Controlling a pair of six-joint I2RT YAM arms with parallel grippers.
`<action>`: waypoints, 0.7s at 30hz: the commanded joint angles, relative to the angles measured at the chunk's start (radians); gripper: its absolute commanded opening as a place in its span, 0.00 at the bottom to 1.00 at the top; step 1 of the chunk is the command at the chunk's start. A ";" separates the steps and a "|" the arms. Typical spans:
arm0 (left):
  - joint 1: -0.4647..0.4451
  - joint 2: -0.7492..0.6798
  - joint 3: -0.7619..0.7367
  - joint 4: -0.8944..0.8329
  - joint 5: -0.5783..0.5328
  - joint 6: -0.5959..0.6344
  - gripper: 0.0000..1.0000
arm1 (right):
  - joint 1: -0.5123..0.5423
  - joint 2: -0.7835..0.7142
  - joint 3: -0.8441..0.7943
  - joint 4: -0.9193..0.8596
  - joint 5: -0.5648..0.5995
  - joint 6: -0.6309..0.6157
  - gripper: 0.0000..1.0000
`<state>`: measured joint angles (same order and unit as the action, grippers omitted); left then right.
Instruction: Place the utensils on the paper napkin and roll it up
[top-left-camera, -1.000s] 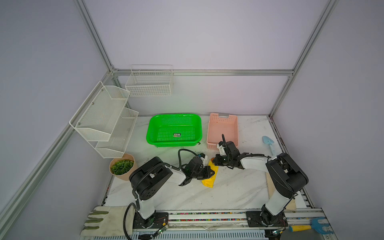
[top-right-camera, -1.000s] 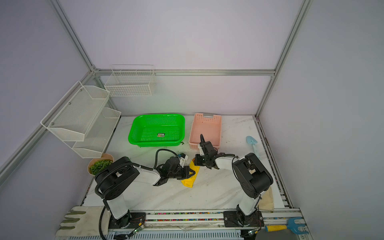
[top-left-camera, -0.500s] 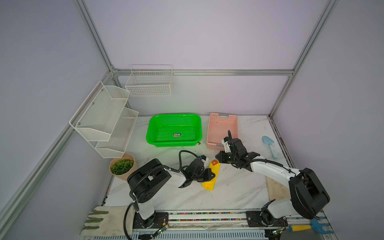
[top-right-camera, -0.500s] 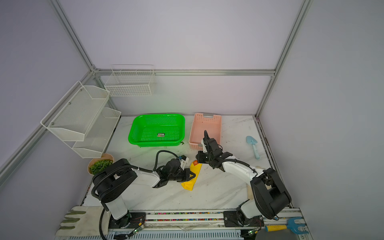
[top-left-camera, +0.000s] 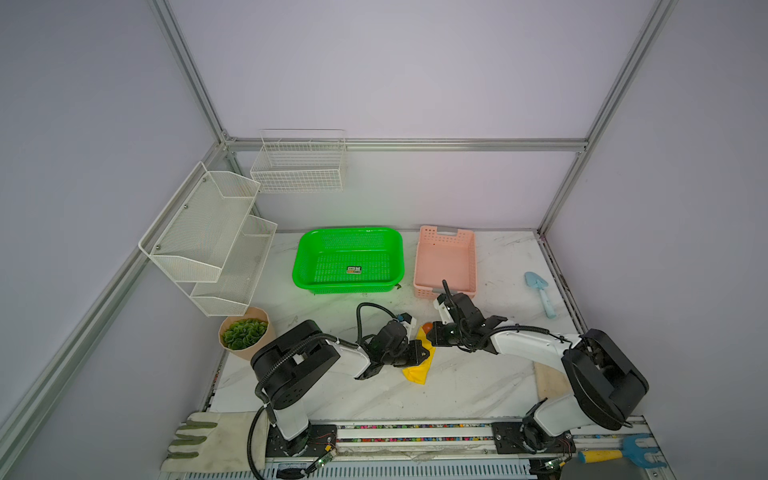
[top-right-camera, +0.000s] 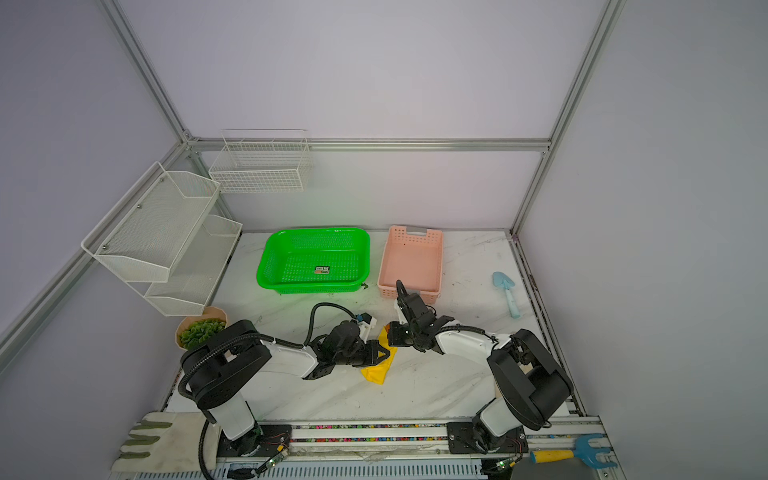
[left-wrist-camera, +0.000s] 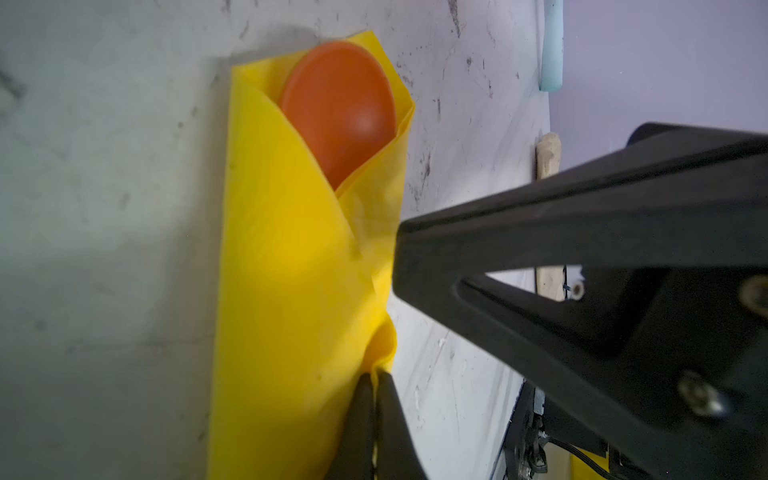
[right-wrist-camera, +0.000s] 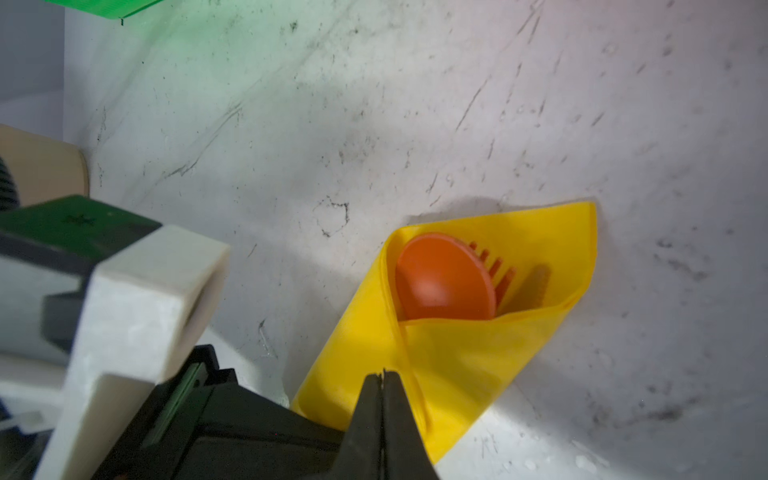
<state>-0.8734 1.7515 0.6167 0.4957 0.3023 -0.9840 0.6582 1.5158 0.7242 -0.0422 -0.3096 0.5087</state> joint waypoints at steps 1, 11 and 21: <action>-0.009 -0.026 -0.038 -0.014 -0.012 0.008 0.00 | 0.001 0.036 0.007 0.042 0.015 0.003 0.07; -0.013 -0.029 -0.038 -0.015 -0.017 0.007 0.00 | -0.002 0.096 0.021 0.064 0.035 -0.006 0.05; -0.014 -0.029 -0.035 -0.019 -0.023 0.007 0.00 | -0.035 0.073 0.038 0.044 0.066 -0.014 0.05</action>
<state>-0.8787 1.7493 0.6167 0.4942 0.2890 -0.9840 0.6388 1.5963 0.7410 0.0147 -0.2756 0.5072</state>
